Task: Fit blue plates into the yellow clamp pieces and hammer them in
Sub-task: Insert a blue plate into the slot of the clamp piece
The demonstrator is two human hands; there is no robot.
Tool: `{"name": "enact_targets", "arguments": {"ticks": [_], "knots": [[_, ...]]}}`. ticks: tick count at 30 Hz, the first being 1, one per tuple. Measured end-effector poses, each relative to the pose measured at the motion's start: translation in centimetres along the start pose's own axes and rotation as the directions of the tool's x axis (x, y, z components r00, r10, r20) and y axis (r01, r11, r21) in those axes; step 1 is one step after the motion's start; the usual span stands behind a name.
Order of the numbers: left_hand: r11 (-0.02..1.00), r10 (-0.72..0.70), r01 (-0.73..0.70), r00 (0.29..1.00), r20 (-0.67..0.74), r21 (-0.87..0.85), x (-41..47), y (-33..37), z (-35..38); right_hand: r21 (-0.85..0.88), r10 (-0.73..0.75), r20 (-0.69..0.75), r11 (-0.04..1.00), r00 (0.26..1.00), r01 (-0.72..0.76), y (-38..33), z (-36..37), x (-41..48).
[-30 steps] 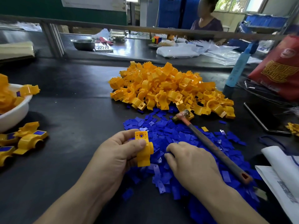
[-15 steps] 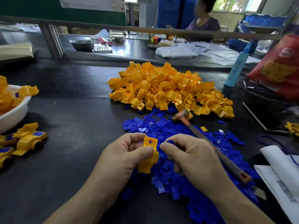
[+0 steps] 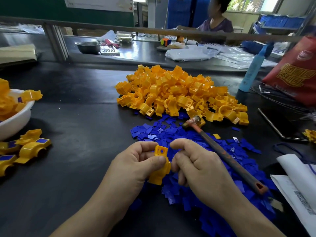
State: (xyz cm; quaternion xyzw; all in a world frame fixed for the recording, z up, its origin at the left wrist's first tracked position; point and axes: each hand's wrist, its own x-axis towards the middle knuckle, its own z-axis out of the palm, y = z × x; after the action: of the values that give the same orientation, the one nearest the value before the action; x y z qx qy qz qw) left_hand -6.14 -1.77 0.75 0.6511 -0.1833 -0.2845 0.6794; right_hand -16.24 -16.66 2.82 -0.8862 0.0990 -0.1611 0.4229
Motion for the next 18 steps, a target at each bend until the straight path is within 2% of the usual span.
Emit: {"name": "enact_targets", "arguments": {"ticks": [2,5,9,12,18], "knots": [[1.0,-0.004,0.004,1.0,-0.012,0.003,0.1,-0.1,0.0,-0.071,-0.015,-0.042,0.997,0.999,0.012,0.1,0.2,0.0],[1.0,0.008,-0.008,0.998,-0.058,0.011,0.3,-0.2,-0.3,-0.438,-0.101,-0.102,0.898,0.99,0.046,0.4,0.0,0.0],[0.998,0.03,-0.021,0.99,-0.134,0.066,0.6,-0.2,-1.1,-0.707,0.081,0.009,0.705,0.997,-0.051,0.6,0.0,0.0],[0.996,0.042,-0.03,0.987,-0.156,0.081,0.9,-0.2,-1.3,-0.726,0.102,0.08,0.688,0.992,-0.013,0.4,0.7,0.2],[0.995,0.033,-0.022,0.993,-0.111,0.096,0.7,-0.3,-0.8,-0.688,0.054,0.019,0.726,0.998,-0.026,1.0,0.7,0.2]]}}
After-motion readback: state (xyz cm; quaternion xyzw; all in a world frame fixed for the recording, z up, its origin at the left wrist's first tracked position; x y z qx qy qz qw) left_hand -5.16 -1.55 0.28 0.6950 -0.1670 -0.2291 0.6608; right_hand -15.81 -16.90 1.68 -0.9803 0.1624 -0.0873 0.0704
